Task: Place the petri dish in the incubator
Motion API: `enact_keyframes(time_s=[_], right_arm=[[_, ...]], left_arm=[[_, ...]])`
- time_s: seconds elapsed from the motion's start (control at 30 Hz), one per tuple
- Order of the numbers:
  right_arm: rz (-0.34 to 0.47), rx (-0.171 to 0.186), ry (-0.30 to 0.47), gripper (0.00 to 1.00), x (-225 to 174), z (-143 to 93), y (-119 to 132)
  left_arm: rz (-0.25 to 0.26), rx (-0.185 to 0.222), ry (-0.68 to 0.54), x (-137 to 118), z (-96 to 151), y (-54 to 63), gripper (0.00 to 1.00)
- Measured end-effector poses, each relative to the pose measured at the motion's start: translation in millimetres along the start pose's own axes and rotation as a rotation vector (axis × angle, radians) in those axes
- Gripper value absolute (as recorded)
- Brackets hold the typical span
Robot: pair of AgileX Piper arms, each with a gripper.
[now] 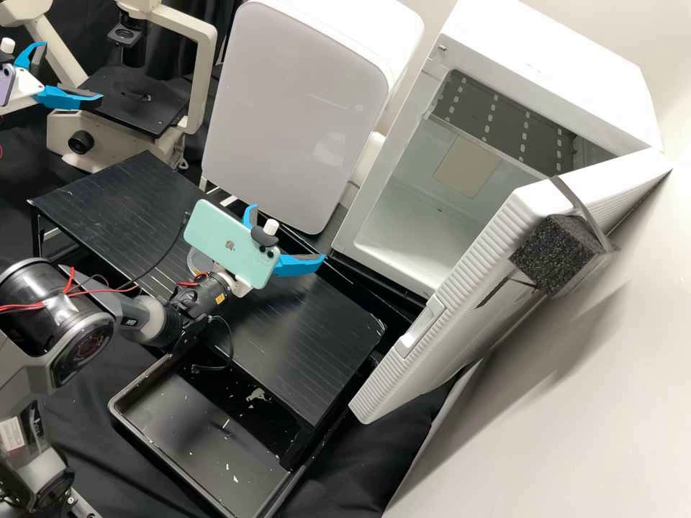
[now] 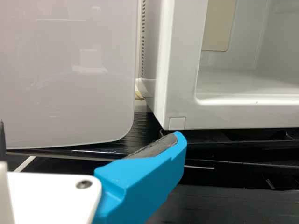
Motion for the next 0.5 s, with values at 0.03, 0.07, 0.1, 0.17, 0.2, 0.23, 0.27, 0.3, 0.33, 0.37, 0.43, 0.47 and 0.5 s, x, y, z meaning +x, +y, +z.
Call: enact_keyframes(time_s=[0.03, 0.07, 0.1, 0.17, 0.2, 0.23, 0.27, 0.3, 0.33, 0.37, 0.43, 0.47, 0.5], right_arm=[[0.0, 0.0, 0.0, 1.0, 0.0, 0.0, 0.0], [0.0, 0.0, 0.0, 1.0, 0.0, 0.0, 0.0], [0.0, 0.0, 0.0, 1.0, 0.0, 0.0, 0.0], [0.0, 0.0, 0.0, 1.0, 0.0, 0.0, 0.0], [0.0, 0.0, 0.0, 1.0, 0.0, 0.0, 0.0], [0.0, 0.0, 0.0, 1.0, 0.0, 0.0, 0.0], [0.0, 0.0, 0.0, 1.0, 0.0, 0.0, 0.0], [-0.001, 0.0, -0.001, 1.0, -1.2, 0.8, -0.9], [-0.003, 0.001, -0.002, 1.0, -3.1, 1.5, -1.8], [-0.002, 0.001, -0.001, 1.0, -6.2, 1.6, -2.1], [0.002, 0.001, 0.004, 1.0, -13.7, 1.5, -2.4], [0.006, -0.001, 0.013, 1.0, -19.2, 0.8, -2.6], [0.013, -0.002, 0.027, 1.0, -25.5, 0.3, -1.7]], left_arm=[[0.0, 0.0, 0.0, 0.0, 0.0, 0.0, 1.0], [0.0, 0.0, 0.0, 0.0, 0.0, 0.0, 1.0], [0.0, 0.0, 0.0, 0.0, 0.0, 0.0, 1.0], [0.0, 0.0, 0.0, 0.0, 0.0, 0.0, 1.0], [0.0, 0.0, 0.0, 0.0, 0.0, 0.0, 1.0], [0.0, 0.0, 0.0, 0.0, 0.0, 0.0, 1.0], [0.0, 0.0, 0.0, 0.0, 0.0, 0.0, 1.0], [0.0, 0.0, 0.0, 0.0, 0.0, 0.0, 1.0], [0.0, 0.0, 0.0, 0.0, 0.0, 0.0, 1.0], [0.0, 0.0, 0.0, 0.0, 0.0, 0.0, 1.0], [0.0, 0.0, 0.0, 0.0, 0.0, 0.0, 1.0], [0.0, 0.0, 0.0, 0.0, 0.0, 0.0, 1.0], [0.0, 0.0, 0.0, 0.0, 0.0, 0.0, 1.0]])
